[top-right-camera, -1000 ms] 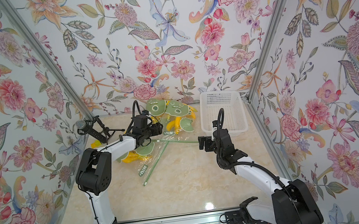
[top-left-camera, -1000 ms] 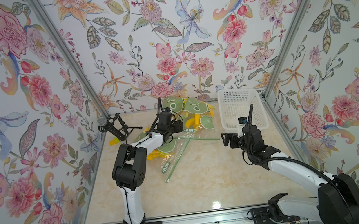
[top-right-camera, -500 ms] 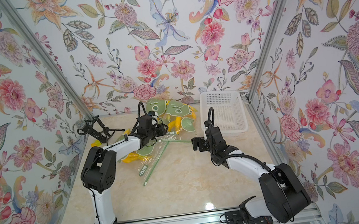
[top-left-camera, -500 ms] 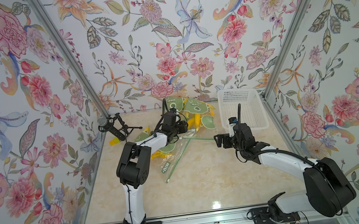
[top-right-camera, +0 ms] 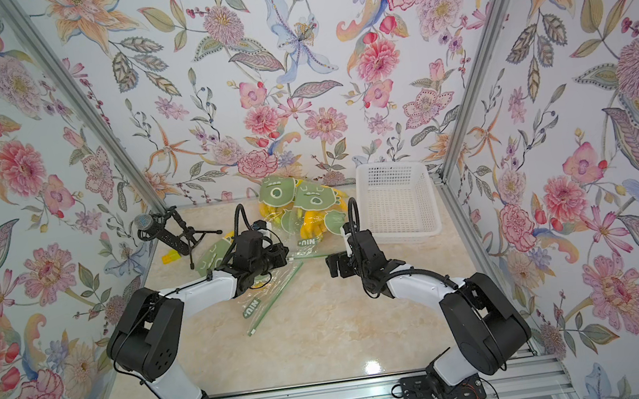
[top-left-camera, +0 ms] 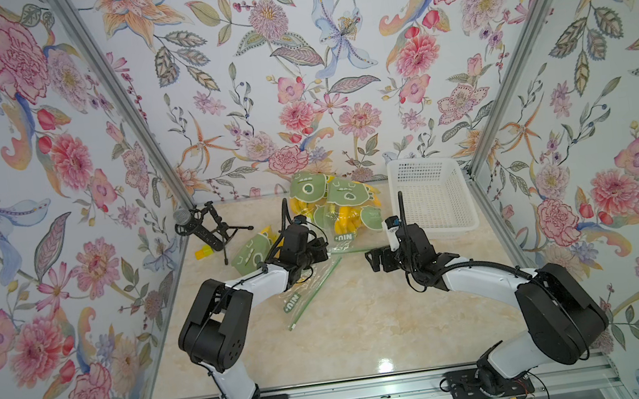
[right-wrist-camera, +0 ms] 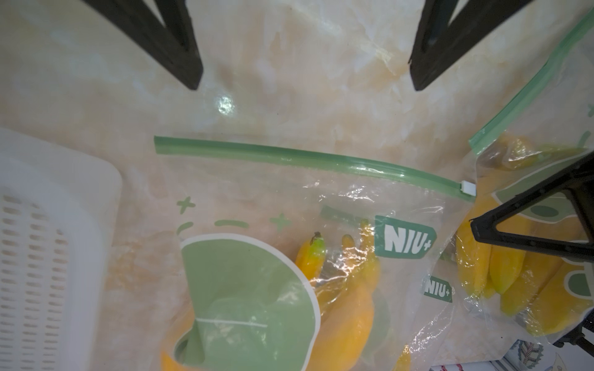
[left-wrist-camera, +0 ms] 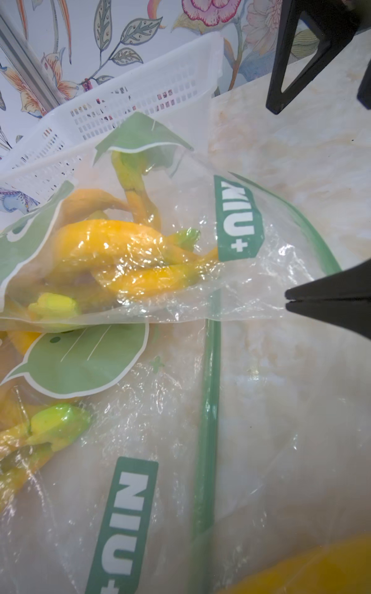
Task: Open the zip-top bag and take out the banana
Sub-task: Adjust the zipper food storage bag at the center of the board.
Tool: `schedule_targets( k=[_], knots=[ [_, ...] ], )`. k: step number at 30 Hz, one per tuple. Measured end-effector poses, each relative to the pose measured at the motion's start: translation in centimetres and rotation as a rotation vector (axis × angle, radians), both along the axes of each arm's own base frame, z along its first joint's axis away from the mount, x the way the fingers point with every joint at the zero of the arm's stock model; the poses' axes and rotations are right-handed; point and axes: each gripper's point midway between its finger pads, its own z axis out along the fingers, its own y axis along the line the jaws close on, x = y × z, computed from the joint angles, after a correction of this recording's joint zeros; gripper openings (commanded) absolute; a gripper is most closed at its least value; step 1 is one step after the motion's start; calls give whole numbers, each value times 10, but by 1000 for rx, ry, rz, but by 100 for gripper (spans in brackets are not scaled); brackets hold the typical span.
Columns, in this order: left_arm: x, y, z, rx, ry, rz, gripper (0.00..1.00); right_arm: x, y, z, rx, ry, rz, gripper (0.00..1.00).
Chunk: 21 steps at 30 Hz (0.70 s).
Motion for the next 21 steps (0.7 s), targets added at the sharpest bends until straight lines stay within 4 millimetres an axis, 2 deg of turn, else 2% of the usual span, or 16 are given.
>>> schedule_targets(
  k=[2, 5, 9, 12, 16, 21],
  knots=[
    [-2, -2, 1, -11, -1, 0, 43, -1, 2, 1, -8, -11, 12, 100],
    [-2, -3, 2, -19, -1, -1, 61, -4, 0, 2, -13, -25, 12, 100],
    [2, -8, 4, -31, -7, -13, 69, -9, -4, 4, -14, -35, 7, 100],
    [12, -16, 2, -40, -8, -26, 69, -13, -5, 3, -15, -38, 8, 100],
    [18, -25, -12, -42, 13, -54, 61, -17, -4, 6, -16, -47, 19, 100],
    [14, -29, -17, -55, 34, -79, 37, -17, -4, 13, -17, -81, 33, 100]
  ],
)
